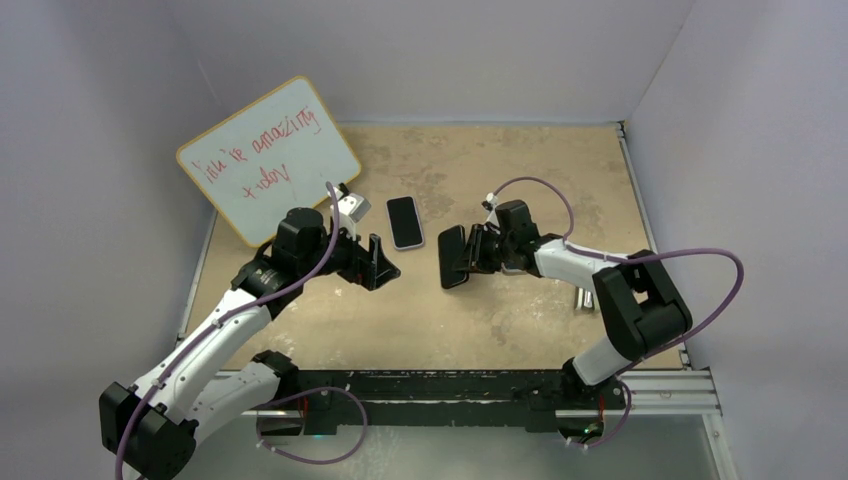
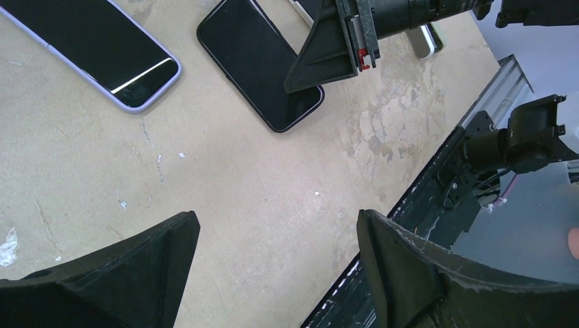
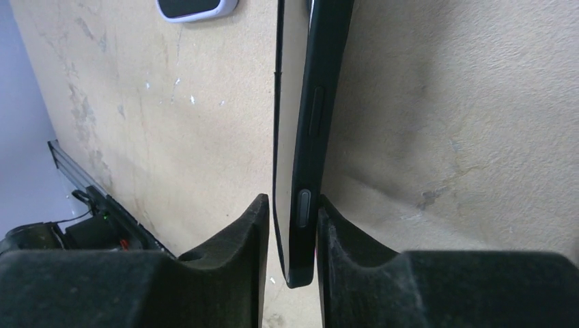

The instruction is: Put the phone into the phone case

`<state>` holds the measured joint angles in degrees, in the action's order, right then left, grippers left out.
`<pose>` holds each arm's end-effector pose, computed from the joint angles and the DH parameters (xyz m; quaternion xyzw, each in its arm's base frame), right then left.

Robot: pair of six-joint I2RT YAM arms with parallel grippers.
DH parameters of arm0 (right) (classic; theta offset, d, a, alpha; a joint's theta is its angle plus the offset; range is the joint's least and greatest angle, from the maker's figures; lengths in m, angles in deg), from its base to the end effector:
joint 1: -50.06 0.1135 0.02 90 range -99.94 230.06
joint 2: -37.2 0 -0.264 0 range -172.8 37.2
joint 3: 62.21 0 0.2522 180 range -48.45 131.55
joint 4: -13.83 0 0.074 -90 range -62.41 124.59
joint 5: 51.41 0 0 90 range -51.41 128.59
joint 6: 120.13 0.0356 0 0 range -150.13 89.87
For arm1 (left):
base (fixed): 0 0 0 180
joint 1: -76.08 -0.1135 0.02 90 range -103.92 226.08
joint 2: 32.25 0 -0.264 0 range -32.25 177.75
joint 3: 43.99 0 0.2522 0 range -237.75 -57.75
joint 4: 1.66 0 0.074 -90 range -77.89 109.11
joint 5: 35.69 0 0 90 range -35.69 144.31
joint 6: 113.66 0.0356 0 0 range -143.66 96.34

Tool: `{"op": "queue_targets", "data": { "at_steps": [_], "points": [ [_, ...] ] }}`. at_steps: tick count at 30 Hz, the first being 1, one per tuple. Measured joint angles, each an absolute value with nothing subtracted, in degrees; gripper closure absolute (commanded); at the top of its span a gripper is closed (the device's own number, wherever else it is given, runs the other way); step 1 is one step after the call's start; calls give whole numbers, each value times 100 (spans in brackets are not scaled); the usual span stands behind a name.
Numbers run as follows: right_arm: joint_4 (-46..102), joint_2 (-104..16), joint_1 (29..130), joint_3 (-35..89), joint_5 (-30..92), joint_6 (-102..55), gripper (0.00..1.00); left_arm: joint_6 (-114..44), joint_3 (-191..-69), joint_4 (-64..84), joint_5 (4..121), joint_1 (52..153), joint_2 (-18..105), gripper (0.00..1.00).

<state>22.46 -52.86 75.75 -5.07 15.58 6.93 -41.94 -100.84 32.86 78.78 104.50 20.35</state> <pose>0.2750 0.1477 0.1696 0.0071 0.8973 0.3646 0.2486 0.1716 -0.1096 0.2883 0.1800 0.8349 -0.3616 0.3740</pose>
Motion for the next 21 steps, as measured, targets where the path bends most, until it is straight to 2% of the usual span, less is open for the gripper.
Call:
{"op": "queue_targets", "data": {
  "at_steps": [3, 7, 15, 16, 18, 19, 21],
  "points": [
    [2290, -5284, 7575, -505, 1681, 682, 56, -4190, -10084, 3290, 7829, 10450, 2035, 11],
    [2594, -5225, 7575, -442, 1987, 616, 53, -4187, -10084, 3303, 7792, 10450, 2032, 11],
    [3330, -4622, 7575, -205, 2632, 367, 32, -4194, -10084, 3319, 7705, 10450, 2032, 11],
    [3363, -4515, 7575, -203, 2691, 341, 26, -4198, -10084, 3319, 7692, 10450, 2032, 11],
    [3461, -4300, 7575, -203, 2721, 304, 7, -4214, -10084, 3316, 7652, 10450, 2035, 11],
    [3505, -4202, 7575, -203, 2736, 304, 2, -4233, -10084, 3314, 7639, 10450, 2035, 10],
    [3636, -3894, 7575, -205, 2763, 249, 1, -4279, -10084, 3316, 7613, 10450, 2035, 10]
  ]
}}
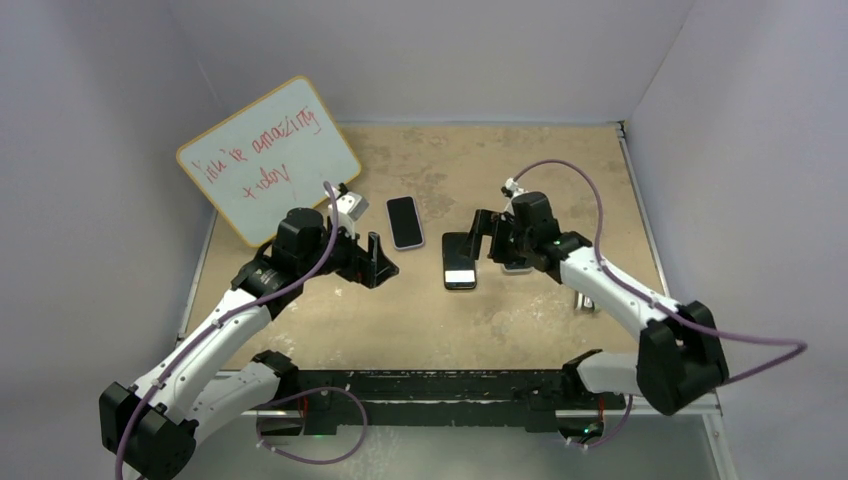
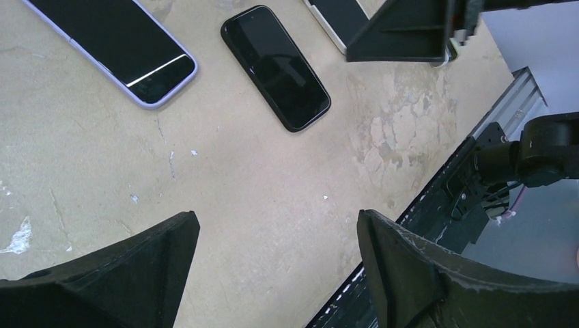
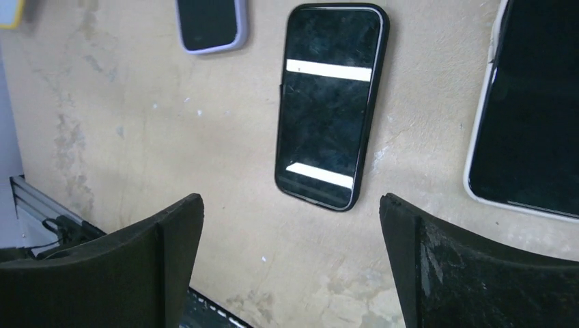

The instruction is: Put the phone into the phone case

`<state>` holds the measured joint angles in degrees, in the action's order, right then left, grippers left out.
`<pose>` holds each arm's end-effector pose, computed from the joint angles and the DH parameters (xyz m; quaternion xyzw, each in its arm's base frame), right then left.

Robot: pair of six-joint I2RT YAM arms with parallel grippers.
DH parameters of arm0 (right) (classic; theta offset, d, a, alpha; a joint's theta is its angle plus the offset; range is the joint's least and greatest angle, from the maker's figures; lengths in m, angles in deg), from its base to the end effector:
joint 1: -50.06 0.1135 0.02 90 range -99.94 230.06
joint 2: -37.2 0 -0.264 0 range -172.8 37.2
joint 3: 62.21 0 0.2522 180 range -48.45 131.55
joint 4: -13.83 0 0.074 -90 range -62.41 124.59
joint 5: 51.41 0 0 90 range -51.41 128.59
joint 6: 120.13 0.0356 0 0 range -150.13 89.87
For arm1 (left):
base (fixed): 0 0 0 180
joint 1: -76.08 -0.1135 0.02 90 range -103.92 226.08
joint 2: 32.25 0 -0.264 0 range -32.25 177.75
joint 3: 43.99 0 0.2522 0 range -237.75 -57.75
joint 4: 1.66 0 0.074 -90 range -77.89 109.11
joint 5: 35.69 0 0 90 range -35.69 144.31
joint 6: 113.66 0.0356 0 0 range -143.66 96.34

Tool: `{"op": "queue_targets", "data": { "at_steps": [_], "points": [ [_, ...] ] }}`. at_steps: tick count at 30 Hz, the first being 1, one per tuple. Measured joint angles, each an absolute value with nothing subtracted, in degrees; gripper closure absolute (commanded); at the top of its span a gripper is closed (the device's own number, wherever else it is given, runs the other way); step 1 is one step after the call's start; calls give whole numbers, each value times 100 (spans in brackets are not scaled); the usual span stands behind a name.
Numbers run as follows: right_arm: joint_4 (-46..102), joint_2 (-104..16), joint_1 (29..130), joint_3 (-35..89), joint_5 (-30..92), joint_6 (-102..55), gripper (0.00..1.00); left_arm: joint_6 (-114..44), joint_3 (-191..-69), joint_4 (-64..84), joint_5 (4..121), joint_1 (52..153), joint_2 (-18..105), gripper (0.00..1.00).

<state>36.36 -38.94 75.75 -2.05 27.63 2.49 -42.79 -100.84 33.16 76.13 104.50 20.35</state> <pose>0.2534 0.1294 0.2325 0.0128 0.8975 0.2858 0.3357 0.1725 -0.1084 0.2875 0.1626 0.8424 -0.3467 0.3792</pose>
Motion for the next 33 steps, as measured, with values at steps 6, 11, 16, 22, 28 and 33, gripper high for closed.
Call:
{"op": "queue_targets", "data": {
  "at_steps": [6, 11, 16, 22, 28, 33],
  "points": [
    [4095, -2397, 7575, -205, 2916, 131, 1, -4552, -10189, 3426, 7362, 10450, 2035, 8],
    [4434, -1155, 7575, -201, 3160, 53, 1, -4806, -10486, 3448, 7244, 10450, 2032, 8],
    [4578, -222, 7575, -201, 3211, 37, 1, -5011, -10788, 3456, 7187, 10450, 1954, 8],
    [4685, 425, 7575, -201, 3217, 107, 1, -5138, -10908, 3452, 7027, 10450, 1495, 7],
    [4705, 530, 7575, -291, 3136, 297, 1, -5197, -10748, 3360, 6822, 10450, 1045, 8],
    [4775, 528, 7575, -417, 3104, 415, 1, -5265, -10488, 3299, 6813, 10450, 959, 8]
  ]
}}
